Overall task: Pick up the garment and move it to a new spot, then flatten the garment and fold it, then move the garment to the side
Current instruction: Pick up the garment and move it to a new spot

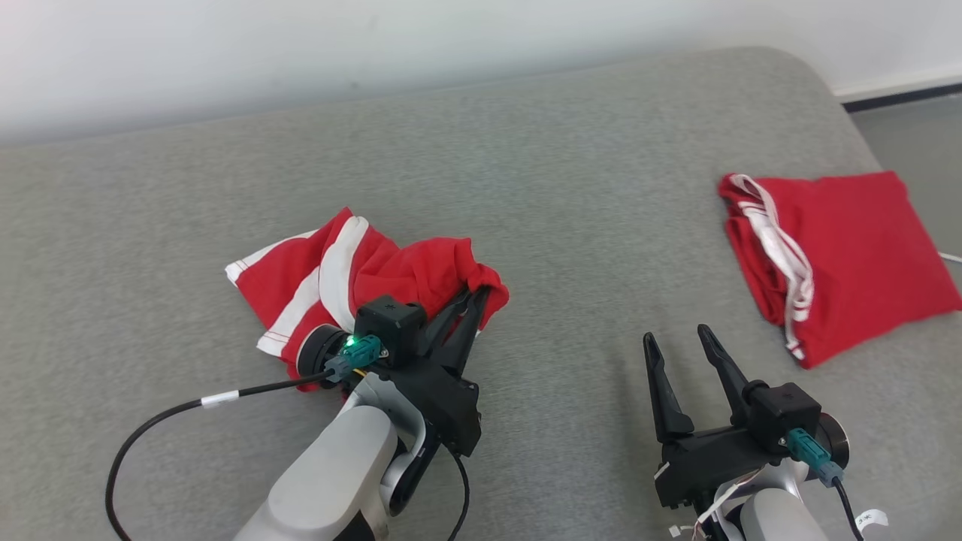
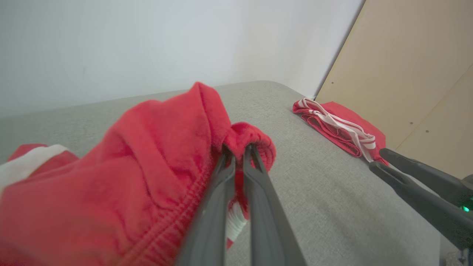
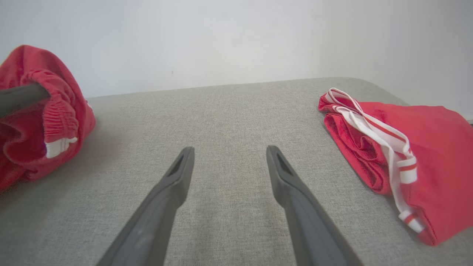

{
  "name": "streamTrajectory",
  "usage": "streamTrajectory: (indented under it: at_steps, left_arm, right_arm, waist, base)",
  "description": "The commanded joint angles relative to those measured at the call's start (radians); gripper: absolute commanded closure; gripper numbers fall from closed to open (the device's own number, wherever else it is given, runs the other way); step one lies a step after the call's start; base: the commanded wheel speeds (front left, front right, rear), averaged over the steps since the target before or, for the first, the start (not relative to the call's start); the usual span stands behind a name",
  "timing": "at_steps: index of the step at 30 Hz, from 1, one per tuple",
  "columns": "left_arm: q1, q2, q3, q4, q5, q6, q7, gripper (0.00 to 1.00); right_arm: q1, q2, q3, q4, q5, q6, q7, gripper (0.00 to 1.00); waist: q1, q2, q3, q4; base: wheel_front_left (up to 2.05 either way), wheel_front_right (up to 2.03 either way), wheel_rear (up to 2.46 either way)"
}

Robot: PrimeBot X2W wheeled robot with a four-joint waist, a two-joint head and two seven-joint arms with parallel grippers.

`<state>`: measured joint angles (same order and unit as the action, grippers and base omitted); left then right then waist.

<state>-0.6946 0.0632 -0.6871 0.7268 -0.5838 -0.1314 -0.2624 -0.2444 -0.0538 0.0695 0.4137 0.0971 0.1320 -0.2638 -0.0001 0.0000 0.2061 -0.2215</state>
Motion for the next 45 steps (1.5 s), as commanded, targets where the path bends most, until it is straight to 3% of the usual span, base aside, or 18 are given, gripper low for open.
streamTrajectory:
  at_steps: [1,3,5,6,14,26,34,45]
  left_arm:
    - [0.014,-0.002,-0.001,-0.012,0.0,0.002,-0.003,1.0]
    - [0.018,-0.005,-0.002,-0.024,0.011,0.002,-0.003,0.95]
    - [0.026,-0.005,0.006,-0.035,0.018,0.002,-0.003,0.16]
    - [0.028,-0.005,0.012,-0.045,0.015,0.002,-0.003,0.0]
    - [0.116,0.001,0.126,-0.128,0.077,0.002,-0.003,0.0]
    - [0.342,0.041,0.428,-0.258,0.243,0.019,-0.003,0.0]
    - [0.539,0.028,0.608,-0.367,0.355,0.036,-0.003,0.0]
    - [0.723,0.003,0.793,-0.447,0.424,0.035,-0.003,0.0]
  right_arm:
    - [0.006,0.004,0.002,0.0,0.007,-0.003,0.0,0.0]
    - [0.006,0.004,0.005,-0.004,0.015,-0.003,0.0,0.0]
    - [0.005,0.004,0.001,-0.007,0.022,-0.003,0.0,0.0]
    - [0.005,0.004,0.0,-0.008,0.025,-0.003,0.0,0.0]
    - [0.015,0.004,-0.006,-0.015,0.032,-0.003,0.0,0.0]
    - [0.045,0.004,-0.008,-0.004,0.014,-0.003,0.0,0.0]
    - [0.077,0.003,-0.009,0.002,0.008,-0.003,0.0,0.0]
    - [0.106,0.004,0.004,0.008,0.006,-0.003,0.0,0.0]
  waist:
    - [0.0001,0.0,0.001,-0.074]
    - [0.0001,0.0,0.006,-0.086]
    - [0.0001,0.0,0.008,-0.089]
    - [0.0001,0.0,0.008,-0.089]
    - [0.0001,0.0,-0.019,-0.031]
    - [0.0001,0.0,-0.087,0.06]
    - [0.0001,0.0,-0.138,0.113]
    - [0.0001,0.0,-0.178,0.156]
  base:
    - [0.0,0.0,0.0]
    - [0.0,0.0,0.0]
    - [0.0,0.0,0.0]
    - [0.0,0.0,0.0]
    - [0.0,0.0,0.0]
    - [0.0,0.0,0.0]
    - [0.0,0.0,0.0]
    - [0.0,0.0,0.0]
